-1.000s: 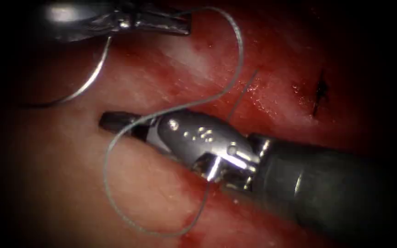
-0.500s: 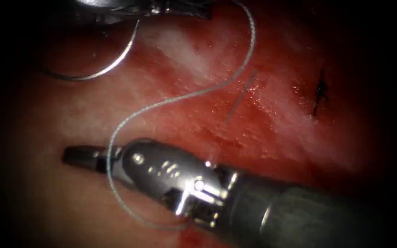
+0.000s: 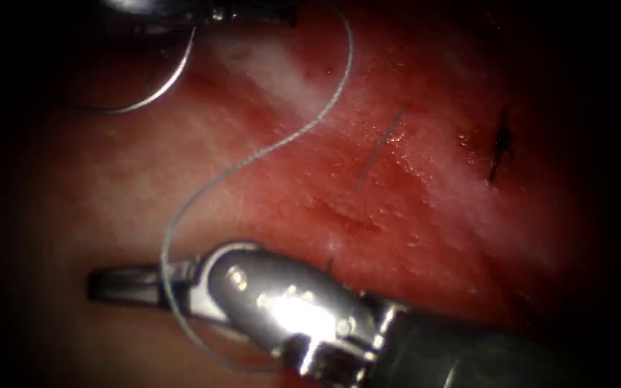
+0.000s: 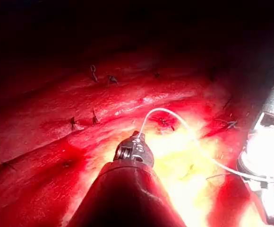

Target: Wound Closure

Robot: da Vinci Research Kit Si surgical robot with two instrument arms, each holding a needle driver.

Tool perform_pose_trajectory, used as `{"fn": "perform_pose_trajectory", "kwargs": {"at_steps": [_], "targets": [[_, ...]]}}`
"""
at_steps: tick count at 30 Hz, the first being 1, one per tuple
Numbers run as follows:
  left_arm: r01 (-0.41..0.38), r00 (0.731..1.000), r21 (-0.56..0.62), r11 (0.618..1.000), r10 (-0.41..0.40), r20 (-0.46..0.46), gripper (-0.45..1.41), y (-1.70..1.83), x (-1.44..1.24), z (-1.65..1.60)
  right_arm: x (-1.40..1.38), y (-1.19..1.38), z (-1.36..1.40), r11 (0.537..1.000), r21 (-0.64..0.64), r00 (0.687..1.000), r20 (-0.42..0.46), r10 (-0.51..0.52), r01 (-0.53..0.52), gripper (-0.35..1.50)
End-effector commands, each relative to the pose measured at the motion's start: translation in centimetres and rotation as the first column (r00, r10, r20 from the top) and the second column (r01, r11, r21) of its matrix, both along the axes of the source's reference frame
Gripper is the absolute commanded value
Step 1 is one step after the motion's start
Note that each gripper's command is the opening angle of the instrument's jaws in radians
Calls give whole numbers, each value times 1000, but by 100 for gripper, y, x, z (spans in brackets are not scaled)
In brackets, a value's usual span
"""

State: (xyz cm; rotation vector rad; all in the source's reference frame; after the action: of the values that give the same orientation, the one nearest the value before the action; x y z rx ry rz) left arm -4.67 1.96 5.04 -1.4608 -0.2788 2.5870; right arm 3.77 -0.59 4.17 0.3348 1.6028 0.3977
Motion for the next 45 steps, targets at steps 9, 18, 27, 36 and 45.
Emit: {"fn": "perform_pose_trajectory", "kwargs": {"at_steps": [9,18,27,36,45], "targets": [[54,998,-9,999,-54,-29,-45,-5,-2,36,-9,21,-27,999,46,991,-131,33,-27,57],[47,993,-27,999,-50,-103,-45,-46,6,75,-37,45,-48,992,95,984,-150,99,-85,64],[37,993,-25,999,-39,-115,-45,-70,16,64,-71,76,-55,977,37,975,-69,212,-210,76],[25,990,-42,999,-30,-137,-45,-102,5,19,-113,103,-35,934,-84,932,78,354,-347,83],[-4,989,-49,999,-3,-150,-45,-124,16,-3,-125,106,-7,935,-131,905,237,353,-330,79]]}}
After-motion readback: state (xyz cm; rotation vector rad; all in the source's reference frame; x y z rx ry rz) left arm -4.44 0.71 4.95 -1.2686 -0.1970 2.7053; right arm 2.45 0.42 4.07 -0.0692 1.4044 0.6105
